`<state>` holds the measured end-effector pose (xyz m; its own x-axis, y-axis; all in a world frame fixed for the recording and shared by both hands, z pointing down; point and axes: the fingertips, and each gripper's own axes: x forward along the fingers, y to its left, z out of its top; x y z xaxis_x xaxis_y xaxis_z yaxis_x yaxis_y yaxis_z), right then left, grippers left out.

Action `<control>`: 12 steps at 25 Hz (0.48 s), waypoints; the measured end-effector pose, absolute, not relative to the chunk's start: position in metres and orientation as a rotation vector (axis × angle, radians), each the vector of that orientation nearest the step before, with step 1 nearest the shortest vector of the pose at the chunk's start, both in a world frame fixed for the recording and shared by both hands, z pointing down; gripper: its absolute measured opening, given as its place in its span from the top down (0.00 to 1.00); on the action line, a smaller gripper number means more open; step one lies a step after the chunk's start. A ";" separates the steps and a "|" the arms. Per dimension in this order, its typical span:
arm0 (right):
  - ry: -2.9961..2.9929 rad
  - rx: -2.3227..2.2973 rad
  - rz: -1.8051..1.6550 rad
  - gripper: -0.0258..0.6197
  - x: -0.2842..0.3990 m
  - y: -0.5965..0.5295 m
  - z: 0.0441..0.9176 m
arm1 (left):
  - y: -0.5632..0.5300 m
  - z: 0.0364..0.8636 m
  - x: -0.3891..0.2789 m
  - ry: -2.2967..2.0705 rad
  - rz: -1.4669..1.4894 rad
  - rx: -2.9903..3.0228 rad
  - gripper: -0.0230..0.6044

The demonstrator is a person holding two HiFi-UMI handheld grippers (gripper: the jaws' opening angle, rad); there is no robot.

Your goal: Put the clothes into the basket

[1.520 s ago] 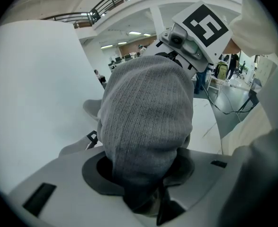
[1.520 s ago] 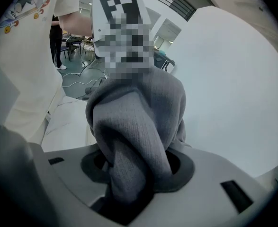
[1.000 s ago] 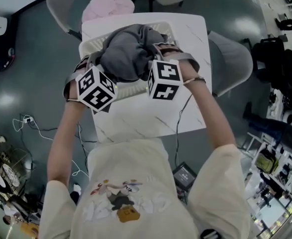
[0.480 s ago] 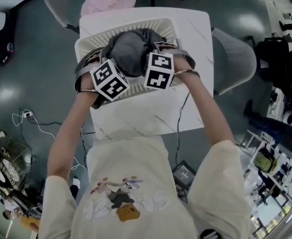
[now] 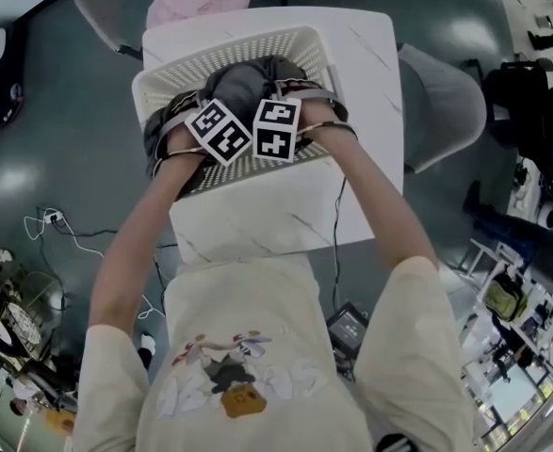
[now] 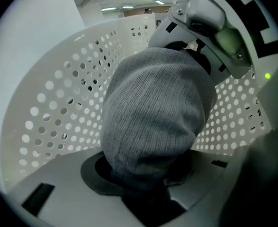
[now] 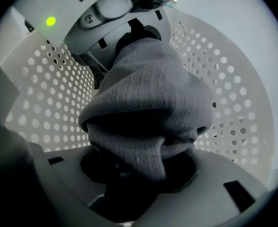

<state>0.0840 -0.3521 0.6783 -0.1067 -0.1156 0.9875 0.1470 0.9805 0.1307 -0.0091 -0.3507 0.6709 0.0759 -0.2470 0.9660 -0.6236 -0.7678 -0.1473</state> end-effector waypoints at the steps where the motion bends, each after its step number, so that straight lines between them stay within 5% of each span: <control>1: -1.667 -0.027 -0.216 0.65 0.083 -0.351 0.681 | -0.351 0.675 -0.010 -0.862 1.746 2.036 0.67; 6: -1.666 -0.060 -0.230 0.61 0.080 -0.346 0.687 | -0.344 0.684 -0.014 -0.818 1.769 1.996 0.65; 12: -1.667 -0.095 -0.232 0.56 0.081 -0.342 0.677 | -0.334 0.679 -0.009 -0.765 1.835 2.045 0.49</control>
